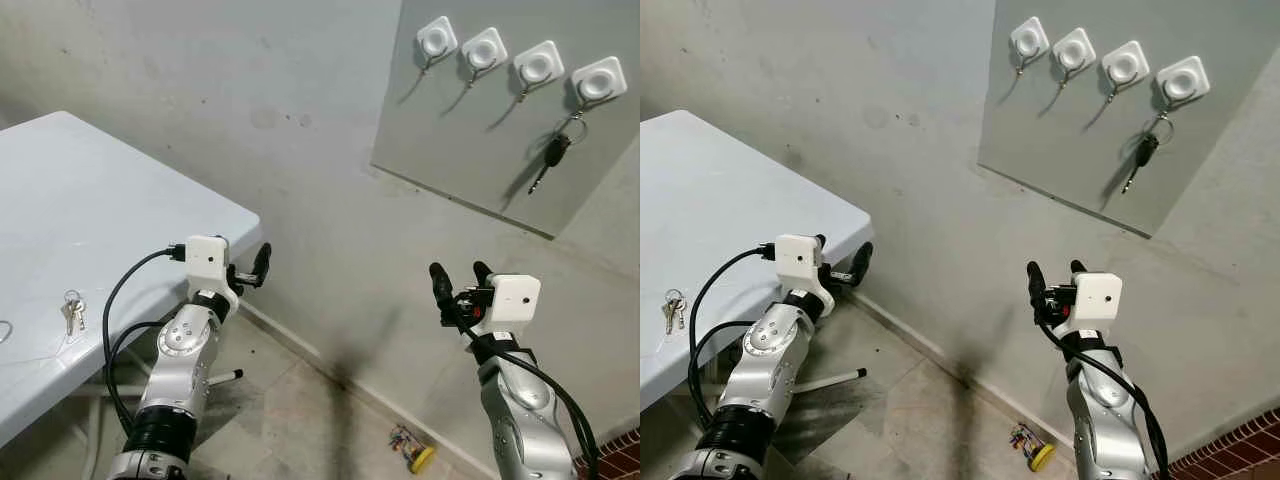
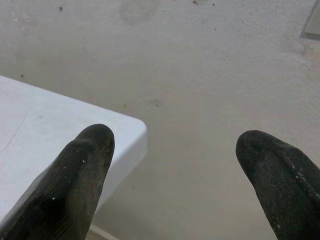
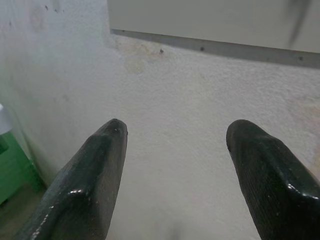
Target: Hang keys on a hook
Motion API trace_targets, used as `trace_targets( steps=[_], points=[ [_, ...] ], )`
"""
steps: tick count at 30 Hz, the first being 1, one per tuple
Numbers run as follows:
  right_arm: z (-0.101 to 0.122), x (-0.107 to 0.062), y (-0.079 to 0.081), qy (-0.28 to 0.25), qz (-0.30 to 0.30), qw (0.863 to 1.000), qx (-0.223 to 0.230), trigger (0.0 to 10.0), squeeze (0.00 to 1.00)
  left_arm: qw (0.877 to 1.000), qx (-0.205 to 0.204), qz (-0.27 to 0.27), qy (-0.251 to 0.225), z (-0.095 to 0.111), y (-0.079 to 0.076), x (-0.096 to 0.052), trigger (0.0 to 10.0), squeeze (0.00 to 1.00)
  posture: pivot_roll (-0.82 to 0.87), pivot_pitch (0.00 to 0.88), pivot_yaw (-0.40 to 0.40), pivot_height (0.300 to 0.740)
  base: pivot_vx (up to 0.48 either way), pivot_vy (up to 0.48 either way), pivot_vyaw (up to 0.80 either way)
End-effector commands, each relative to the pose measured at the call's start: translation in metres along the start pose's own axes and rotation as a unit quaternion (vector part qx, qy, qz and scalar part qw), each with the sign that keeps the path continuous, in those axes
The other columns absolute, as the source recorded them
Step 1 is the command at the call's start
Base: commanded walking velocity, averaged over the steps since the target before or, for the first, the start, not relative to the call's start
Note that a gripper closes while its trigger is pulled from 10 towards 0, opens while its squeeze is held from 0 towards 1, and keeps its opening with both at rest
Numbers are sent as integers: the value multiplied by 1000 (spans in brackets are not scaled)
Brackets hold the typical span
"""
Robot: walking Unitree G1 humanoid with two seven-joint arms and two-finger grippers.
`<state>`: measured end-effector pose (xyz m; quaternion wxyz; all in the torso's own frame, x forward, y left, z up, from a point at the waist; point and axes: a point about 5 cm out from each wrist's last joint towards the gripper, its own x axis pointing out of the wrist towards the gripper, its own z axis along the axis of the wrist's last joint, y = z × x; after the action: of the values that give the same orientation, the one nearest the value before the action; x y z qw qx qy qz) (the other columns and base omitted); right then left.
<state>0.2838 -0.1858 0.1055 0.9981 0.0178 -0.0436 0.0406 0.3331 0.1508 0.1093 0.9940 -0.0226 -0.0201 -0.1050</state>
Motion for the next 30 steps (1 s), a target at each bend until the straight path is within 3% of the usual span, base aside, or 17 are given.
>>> trace_targets(
  steps=[1,16,17,18,30],
  points=[
    [4,-1,-2,0,3,1000,-8,10000,0,1000,-2,-1,-11,7,-3,3,10000,0,5,0,-44,740,0,0,794],
    [3,-4,-3,2,16,1000,-20,10000,0,1000,6,-2,-8,6,-6,2,10000,0,10,0,-52,740,0,0,727],
    [3,-4,-3,3,16,1000,-16,10000,612,1000,6,-3,-8,6,-6,2,10000,0,10,0,-52,740,0,0,0],
    [3,-5,-3,3,16,1000,-11,10000,1000,1000,6,-3,-8,6,-7,2,10000,0,10,0,-52,740,0,0,0],
    [8,-8,-5,-9,26,1000,-13,10000,1000,1000,6,0,-1,3,-8,0,10000,0,5,0,-59,740,0,0,0]
  ],
)
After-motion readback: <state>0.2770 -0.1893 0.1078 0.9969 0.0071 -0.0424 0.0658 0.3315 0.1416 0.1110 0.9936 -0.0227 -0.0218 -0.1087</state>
